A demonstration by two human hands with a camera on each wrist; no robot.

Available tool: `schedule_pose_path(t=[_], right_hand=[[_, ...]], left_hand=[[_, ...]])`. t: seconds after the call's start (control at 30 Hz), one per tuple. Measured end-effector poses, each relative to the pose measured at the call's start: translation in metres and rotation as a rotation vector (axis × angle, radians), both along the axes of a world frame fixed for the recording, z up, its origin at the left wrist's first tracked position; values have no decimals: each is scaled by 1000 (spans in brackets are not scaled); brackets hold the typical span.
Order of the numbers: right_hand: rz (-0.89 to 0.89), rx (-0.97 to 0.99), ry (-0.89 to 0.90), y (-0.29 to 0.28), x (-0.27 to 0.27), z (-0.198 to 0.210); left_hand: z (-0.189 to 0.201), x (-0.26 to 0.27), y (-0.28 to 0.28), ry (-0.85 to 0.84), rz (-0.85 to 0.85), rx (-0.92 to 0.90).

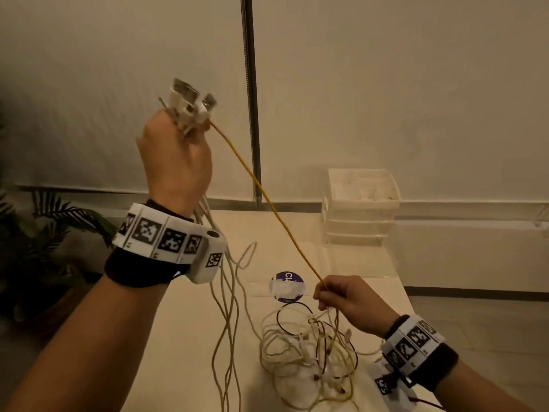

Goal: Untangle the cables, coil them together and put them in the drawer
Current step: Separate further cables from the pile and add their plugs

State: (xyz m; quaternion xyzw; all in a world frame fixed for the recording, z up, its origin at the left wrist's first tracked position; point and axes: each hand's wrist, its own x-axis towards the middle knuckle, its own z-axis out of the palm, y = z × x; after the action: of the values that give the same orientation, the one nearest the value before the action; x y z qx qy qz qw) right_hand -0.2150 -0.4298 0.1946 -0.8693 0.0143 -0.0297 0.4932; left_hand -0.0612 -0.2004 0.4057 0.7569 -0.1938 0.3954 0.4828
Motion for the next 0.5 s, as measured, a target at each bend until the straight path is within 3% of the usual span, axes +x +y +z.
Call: schedule_pose_path(t=[0.07, 0.1, 0.2, 0.27, 0.33, 0.5], right_hand=[[-13, -28, 15, -3, -1, -10], [-30, -19, 5, -4, 0, -11], [-67, 15, -44, -2, 4, -4], [-83, 26, -62, 0, 7, 5], [-93, 46, -66, 1, 8, 13], [-81, 35, -83, 7, 6, 34]], left_hand=[[2, 4, 6, -33, -41, -85], [1, 2, 5, -41, -62, -37], [-14, -13, -6, 16, -134, 238], [-28, -28, -17, 68, -203, 314], [-43, -40, -26, 116, -330, 366], [-92, -61, -54, 307, -662, 785]])
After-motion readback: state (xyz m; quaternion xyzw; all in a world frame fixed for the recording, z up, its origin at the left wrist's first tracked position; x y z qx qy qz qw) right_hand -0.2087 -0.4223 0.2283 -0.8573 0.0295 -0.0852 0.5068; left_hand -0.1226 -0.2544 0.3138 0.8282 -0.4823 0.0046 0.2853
